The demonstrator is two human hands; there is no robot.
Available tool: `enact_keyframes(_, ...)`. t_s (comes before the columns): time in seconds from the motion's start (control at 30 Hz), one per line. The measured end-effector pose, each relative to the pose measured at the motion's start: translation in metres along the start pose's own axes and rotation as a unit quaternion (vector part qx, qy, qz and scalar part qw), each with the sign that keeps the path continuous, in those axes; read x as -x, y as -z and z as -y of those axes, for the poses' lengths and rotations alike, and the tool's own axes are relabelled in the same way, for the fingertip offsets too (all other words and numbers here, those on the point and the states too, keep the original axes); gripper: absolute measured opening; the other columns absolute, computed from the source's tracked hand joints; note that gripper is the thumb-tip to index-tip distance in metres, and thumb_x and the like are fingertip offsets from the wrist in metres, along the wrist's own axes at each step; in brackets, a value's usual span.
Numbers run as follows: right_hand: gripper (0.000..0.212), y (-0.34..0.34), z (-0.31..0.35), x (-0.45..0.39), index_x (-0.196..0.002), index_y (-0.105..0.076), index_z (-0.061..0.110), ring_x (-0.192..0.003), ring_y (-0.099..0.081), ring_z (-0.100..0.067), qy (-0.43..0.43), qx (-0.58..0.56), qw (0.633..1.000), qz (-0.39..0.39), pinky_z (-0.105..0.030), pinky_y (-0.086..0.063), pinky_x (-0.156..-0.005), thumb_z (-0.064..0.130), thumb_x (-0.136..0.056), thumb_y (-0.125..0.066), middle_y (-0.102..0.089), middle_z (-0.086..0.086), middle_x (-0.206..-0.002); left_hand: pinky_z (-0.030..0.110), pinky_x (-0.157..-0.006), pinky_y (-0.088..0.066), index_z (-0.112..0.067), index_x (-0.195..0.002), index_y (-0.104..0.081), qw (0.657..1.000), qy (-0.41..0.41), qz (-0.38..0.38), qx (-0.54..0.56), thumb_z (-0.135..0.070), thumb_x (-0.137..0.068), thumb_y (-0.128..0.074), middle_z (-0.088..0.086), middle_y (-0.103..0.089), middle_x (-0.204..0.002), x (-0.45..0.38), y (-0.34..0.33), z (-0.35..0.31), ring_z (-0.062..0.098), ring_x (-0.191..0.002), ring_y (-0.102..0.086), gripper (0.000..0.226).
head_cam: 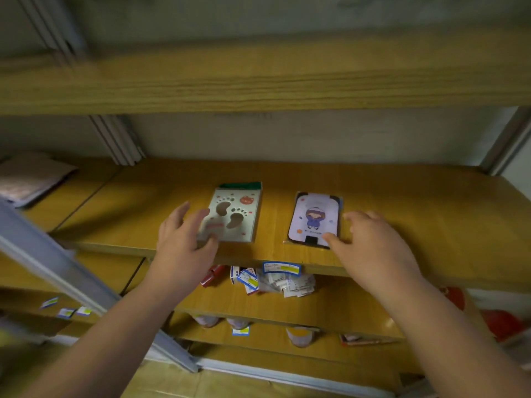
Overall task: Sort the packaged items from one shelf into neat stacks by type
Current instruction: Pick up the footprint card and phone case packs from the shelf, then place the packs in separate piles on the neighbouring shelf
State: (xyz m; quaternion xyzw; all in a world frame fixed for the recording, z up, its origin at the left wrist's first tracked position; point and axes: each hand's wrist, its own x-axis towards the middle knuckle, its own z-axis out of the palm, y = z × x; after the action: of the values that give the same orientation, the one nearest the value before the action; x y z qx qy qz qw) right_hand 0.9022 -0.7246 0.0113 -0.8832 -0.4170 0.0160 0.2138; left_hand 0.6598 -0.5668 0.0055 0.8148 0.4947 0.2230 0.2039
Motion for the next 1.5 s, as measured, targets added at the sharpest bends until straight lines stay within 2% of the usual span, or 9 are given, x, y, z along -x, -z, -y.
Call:
enact_keyframes(0.1,0.049,-0.003,0.014,0.005,-0.134,-0.055,0.022,-0.096,-0.060,-0.015,0.056,-0.046,0.997,-0.014,-0.023,-0.043,-0.066,0.048,-0.092,-0.060,-0.057,0.002,-0.124,0.051,-0.118,-0.023,-0.029,-0.148,-0.042,0.997,-0.046,0.004,-0.064,-0.038,-0.094,-0.056,0.001,-0.027,-0.162,0.005,0.009,0.000,0.026,-0.149,-0.018,0.056)
enact_keyframes(0.23,0.044,-0.008,0.036,0.006,-0.131,-0.059,0.020,-0.108,-0.057,-0.011,0.143,-0.096,0.985,-0.028,-0.017,-0.042,-0.076,0.041,-0.092,-0.061,-0.060,0.003,-0.127,0.048,-0.119,-0.014,-0.029,-0.151,-0.038,0.987,-0.070,-0.015,-0.143,-0.047,-0.095,-0.049,-0.003,-0.029,-0.163,0.013,0.023,0.000,0.018,-0.152,-0.015,0.059)
enact_keyframes(0.4,0.041,-0.019,0.076,0.002,-0.123,-0.064,0.012,-0.110,-0.060,-0.025,0.214,-0.125,0.968,-0.051,-0.040,-0.049,-0.091,0.030,-0.086,-0.070,-0.064,-0.005,-0.122,0.039,-0.117,-0.019,-0.025,-0.153,-0.034,0.986,-0.066,-0.022,-0.154,-0.047,-0.095,-0.050,-0.003,-0.026,-0.164,0.027,0.045,0.010,0.016,-0.150,-0.017,0.064)
enact_keyframes(0.57,0.048,-0.028,0.120,0.013,-0.132,-0.058,0.016,-0.122,-0.053,-0.021,0.250,-0.133,0.959,0.000,-0.035,-0.044,-0.099,0.035,-0.088,-0.064,-0.057,0.000,-0.132,0.022,-0.113,-0.009,-0.026,-0.155,-0.030,0.986,-0.064,-0.047,-0.144,-0.050,-0.093,-0.045,-0.009,-0.025,-0.163,0.047,0.072,0.033,0.009,-0.149,-0.014,0.068)
enact_keyframes(0.83,0.050,-0.053,0.195,0.039,-0.137,-0.052,0.028,-0.121,-0.038,0.001,0.282,-0.115,0.953,0.016,-0.023,-0.032,-0.096,0.045,-0.091,-0.057,-0.051,0.012,-0.140,0.013,-0.106,-0.001,-0.032,-0.153,-0.029,0.988,-0.048,-0.091,-0.115,-0.054,-0.093,-0.046,-0.017,-0.026,-0.160,0.068,0.117,0.104,-0.008,-0.141,-0.007,0.067)
enact_keyframes(1.03,0.047,-0.080,0.288,0.079,-0.135,-0.052,0.029,-0.121,-0.040,0.001,0.316,-0.124,0.940,0.027,-0.017,-0.029,-0.094,0.041,-0.090,-0.062,-0.049,0.017,-0.133,0.009,-0.106,-0.017,-0.038,-0.153,-0.027,0.989,-0.030,-0.120,-0.083,-0.050,-0.094,-0.046,-0.030,-0.025,-0.149,0.090,0.181,0.189,-0.025,-0.134,-0.006,0.063)
enact_keyframes(1.27,0.047,-0.115,0.393,0.123,-0.135,-0.049,0.034,-0.114,-0.030,0.012,0.341,-0.136,0.929,0.037,-0.020,-0.033,-0.095,0.042,-0.090,-0.061,-0.046,0.020,-0.132,0.033,-0.113,-0.032,-0.035,-0.153,-0.028,0.986,0.018,-0.139,-0.089,-0.050,-0.091,-0.048,-0.016,-0.032,-0.157,0.107,0.254,0.279,0.003,-0.144,-0.024,0.067)
enact_keyframes(1.4,0.048,-0.134,0.448,0.142,-0.136,-0.049,0.031,-0.123,-0.041,0.002,0.362,-0.144,0.920,0.049,-0.020,-0.035,-0.099,0.042,-0.091,-0.060,-0.047,0.019,-0.133,0.031,-0.116,-0.024,-0.033,-0.154,-0.028,0.987,0.038,-0.123,-0.100,-0.049,-0.092,-0.050,-0.014,-0.029,-0.159,0.109,0.289,0.325,0.006,-0.146,-0.021,0.068)
enact_keyframes(1.5,0.050,-0.147,0.478,0.151,-0.138,-0.048,0.031,-0.118,-0.034,0.010,0.372,-0.143,0.915,0.066,-0.012,-0.024,-0.095,0.044,-0.091,-0.057,-0.047,0.019,-0.134,0.027,-0.113,-0.021,-0.033,-0.154,-0.027,0.987,0.053,-0.116,-0.093,-0.049,-0.092,-0.050,-0.015,-0.029,-0.159,0.107,0.306,0.351,0.005,-0.146,-0.020,0.068)
